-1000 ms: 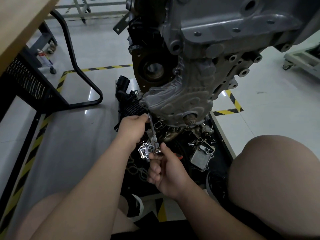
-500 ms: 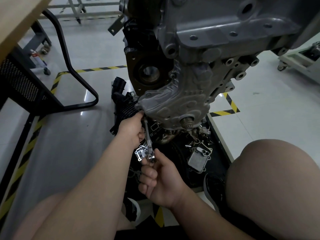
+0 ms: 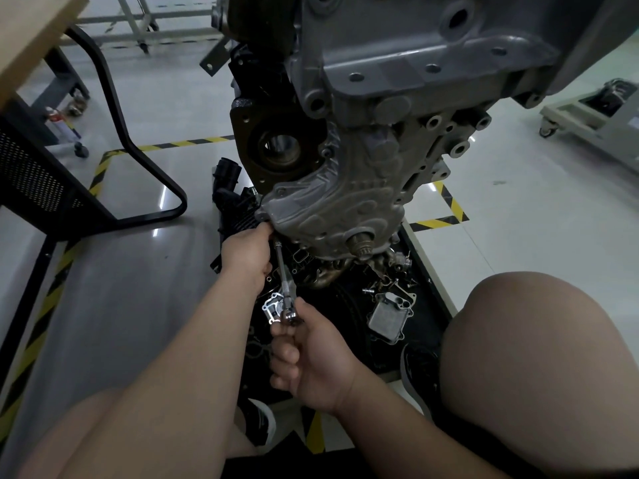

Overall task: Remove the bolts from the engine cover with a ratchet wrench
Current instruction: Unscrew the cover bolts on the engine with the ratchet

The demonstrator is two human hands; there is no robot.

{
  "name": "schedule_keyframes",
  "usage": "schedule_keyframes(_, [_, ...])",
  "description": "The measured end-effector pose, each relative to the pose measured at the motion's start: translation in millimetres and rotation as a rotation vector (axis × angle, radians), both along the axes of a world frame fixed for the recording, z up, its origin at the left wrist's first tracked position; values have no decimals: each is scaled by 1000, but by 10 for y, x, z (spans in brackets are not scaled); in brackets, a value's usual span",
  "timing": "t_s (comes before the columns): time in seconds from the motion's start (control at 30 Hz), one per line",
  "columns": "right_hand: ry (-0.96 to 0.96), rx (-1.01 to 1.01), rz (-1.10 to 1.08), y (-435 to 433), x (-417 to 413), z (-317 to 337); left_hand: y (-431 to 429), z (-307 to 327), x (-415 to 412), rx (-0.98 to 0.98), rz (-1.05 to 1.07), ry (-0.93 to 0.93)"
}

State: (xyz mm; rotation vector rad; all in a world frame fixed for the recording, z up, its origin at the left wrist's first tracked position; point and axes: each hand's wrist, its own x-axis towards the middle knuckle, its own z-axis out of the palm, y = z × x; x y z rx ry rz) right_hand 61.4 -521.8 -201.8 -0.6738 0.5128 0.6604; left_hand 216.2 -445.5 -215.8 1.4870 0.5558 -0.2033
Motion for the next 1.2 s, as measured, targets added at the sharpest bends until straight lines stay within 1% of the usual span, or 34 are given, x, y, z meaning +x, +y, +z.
schedule_keyframes(0.07, [-21,-149,22,21,-3,-3,4,-1,2,6,-3,-14])
schedule_keyframes(0.13, [-76,-347,35,40,-13,-24,4,1,1,-2,0,-22])
schedule_keyframes(0.3, [-378,-1094,45,-53,-49,-107,3,-2,-16,-15,1,-8])
schedule_keyframes(0.37, [-430,-1338,95,-116,-42,-134,-2,5,-16,-15,4,1])
schedule_keyframes(0.43, [-456,-1455,124,-140,-25,-159,-4,14,-15,-12,5,11])
schedule_keyframes(0.47, [-470,-1465,118,-139,-22,-171,-1,19,-14,-6,4,14])
schedule_keyframes(0.5, [-481,-1423,99,-134,-18,-180,3,26,-16,1,2,15])
schedule_keyframes(0.53, [-478,-1319,62,-126,-19,-179,5,27,-15,7,-1,12])
schedule_keyframes(0.6, [-385,-960,-34,-88,-18,-162,2,29,-30,15,-13,7])
schedule_keyframes(0.67, [-198,-561,-82,-39,-22,-126,-10,33,-69,8,-59,22])
schedule_keyframes(0.73, [-46,-252,-92,-13,-24,-91,-12,41,-139,-7,-143,49])
schedule_keyframes(0.8, [8,-29,-112,7,-17,-91,23,57,-229,4,-211,61])
schedule_keyframes(0.9, [33,230,-165,35,-27,-94,111,92,-383,52,-308,76])
schedule_keyframes(0.97, [56,344,-194,52,-36,-95,144,106,-473,70,-381,92])
schedule_keyframes(1.03, [69,377,-200,65,-38,-97,149,117,-515,93,-413,88])
schedule_keyframes(1.1, [73,363,-194,72,-36,-98,146,127,-513,134,-418,57])
schedule_keyframes(1.2, [61,284,-188,62,-24,-102,140,117,-502,222,-429,0])
